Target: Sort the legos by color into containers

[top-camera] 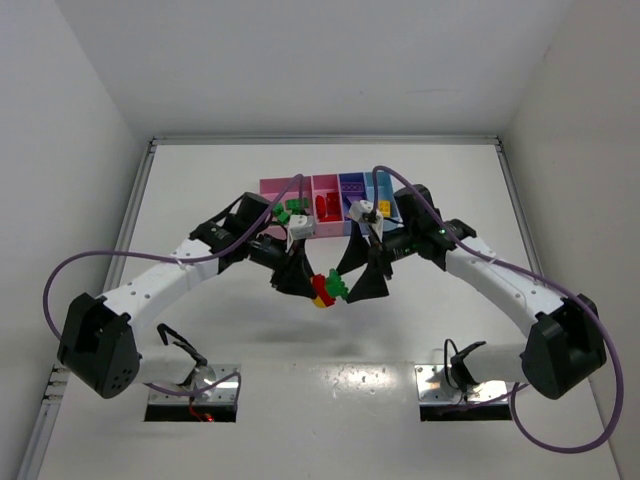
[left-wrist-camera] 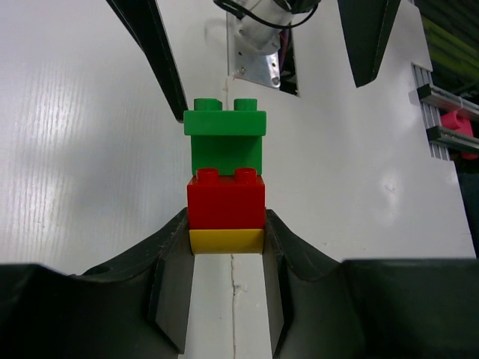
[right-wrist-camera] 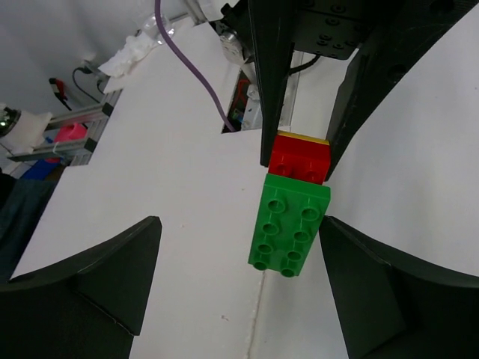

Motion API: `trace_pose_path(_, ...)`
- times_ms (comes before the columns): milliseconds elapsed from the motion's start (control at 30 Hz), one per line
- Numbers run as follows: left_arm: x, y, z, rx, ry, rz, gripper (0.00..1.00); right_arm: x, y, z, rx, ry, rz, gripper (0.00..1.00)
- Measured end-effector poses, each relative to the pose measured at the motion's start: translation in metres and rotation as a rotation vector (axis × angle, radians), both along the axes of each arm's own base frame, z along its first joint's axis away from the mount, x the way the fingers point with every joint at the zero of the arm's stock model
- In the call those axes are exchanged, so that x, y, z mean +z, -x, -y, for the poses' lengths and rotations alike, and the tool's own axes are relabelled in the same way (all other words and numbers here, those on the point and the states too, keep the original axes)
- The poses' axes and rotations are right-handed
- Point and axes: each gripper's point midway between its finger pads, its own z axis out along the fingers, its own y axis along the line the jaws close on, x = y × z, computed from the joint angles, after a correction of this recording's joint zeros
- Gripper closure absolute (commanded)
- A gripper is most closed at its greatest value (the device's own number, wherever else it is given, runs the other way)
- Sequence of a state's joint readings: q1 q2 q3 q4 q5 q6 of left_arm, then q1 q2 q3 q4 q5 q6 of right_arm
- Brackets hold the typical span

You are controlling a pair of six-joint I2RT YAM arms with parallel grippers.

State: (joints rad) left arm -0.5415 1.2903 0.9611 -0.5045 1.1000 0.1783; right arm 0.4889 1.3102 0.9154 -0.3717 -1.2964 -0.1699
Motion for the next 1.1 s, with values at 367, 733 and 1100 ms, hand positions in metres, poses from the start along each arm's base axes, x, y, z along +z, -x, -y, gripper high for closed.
trace_pose_path(367,0.006,-0.005,0.000,0.023,0.014,0.034,1.00,-0.001,-0.001,-0.007,-0.006,0.017,-0.051,0.17)
trace_pose_path(733,0.012,-0.002,-0.001,0.026,0.031,0.038,1.00,-0.012,-0.014,-0.016,-0.055,0.058,-0.054,0.96)
trace_pose_path(1100,0.009,-0.003,-0.015,0.082,0.051,0.068,1.00,0.000,-0.024,-0.003,-0.119,0.034,-0.016,1.00)
